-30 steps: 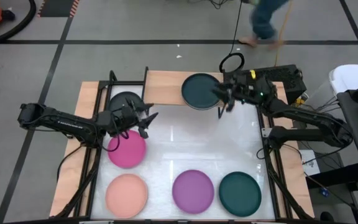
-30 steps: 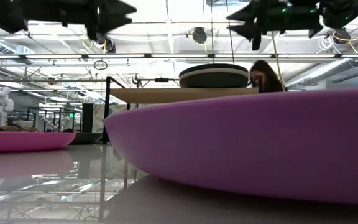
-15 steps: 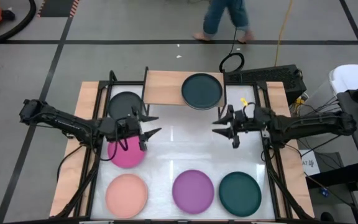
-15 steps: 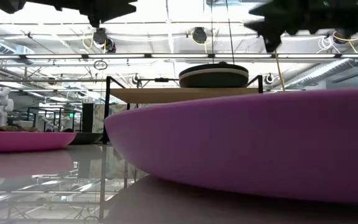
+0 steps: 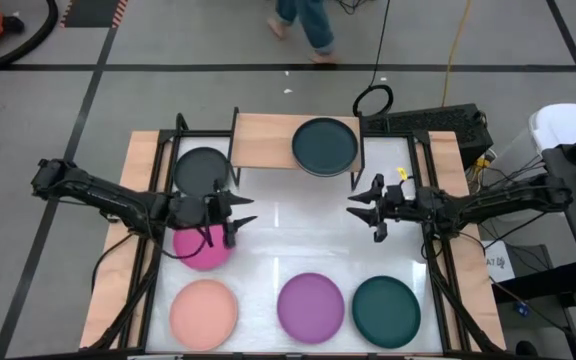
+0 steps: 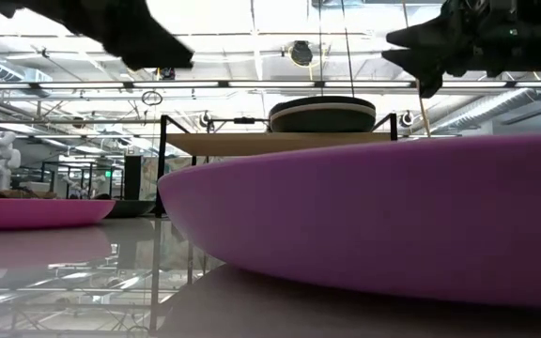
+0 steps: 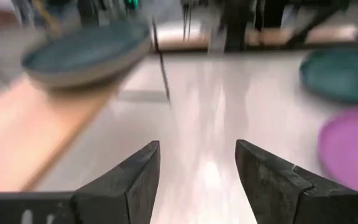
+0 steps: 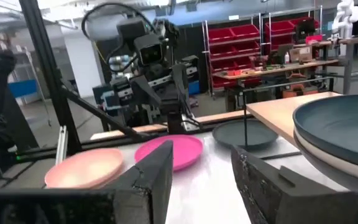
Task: Place and stack plates onto a shelf
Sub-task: Stack the black plate on top of the dark green plate on the shelf
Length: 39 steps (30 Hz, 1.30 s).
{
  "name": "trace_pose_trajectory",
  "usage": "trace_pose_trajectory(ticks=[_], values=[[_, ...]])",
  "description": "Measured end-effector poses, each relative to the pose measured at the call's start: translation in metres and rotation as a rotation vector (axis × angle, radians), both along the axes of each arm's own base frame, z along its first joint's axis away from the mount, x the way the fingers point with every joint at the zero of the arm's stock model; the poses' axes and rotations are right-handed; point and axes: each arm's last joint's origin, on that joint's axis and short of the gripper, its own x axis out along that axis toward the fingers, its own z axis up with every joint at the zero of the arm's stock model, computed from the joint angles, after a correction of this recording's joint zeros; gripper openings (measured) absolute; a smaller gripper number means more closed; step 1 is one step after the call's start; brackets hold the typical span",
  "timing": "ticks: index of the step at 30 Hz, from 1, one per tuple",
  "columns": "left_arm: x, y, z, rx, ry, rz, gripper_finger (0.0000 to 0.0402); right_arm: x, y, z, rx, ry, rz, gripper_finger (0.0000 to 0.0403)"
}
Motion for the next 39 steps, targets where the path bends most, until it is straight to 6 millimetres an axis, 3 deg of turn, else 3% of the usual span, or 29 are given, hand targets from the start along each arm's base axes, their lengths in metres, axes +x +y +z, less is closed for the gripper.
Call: trace_pose_trajectory(ticks=[4, 11, 15, 27, 39], values=[[-0.002, 0.001, -0.003, -0.089, 0.202, 0.102, 0.0214, 0.0, 0.0, -0.001, -0.011, 0.014, -0.001, 0.0143], [-0.011, 0.012, -0.034, -0.191, 0.57, 0.401, 0.0214, 0.0, 0.0, -0.002, -0.011, 0.019, -0.001, 0.0143], [-0.012, 0.025, -0.05, -0.211, 0.688, 0.546, 0.0214, 0.0, 0.0, -0.002, -0.005, 0.019, -0.001, 0.0143], [-0.004, 0.07, -0.081, -0.147, 0.844, 0.739, 0.0214, 0.0, 0.0, -0.004, 0.003, 0.042, -0.001, 0.0143], [-0.009, 0.088, -0.101, -0.217, 0.839, 0.761, 0.0214, 0.0, 0.0, -0.008, 0.03, 0.079, 0.0, 0.0143]])
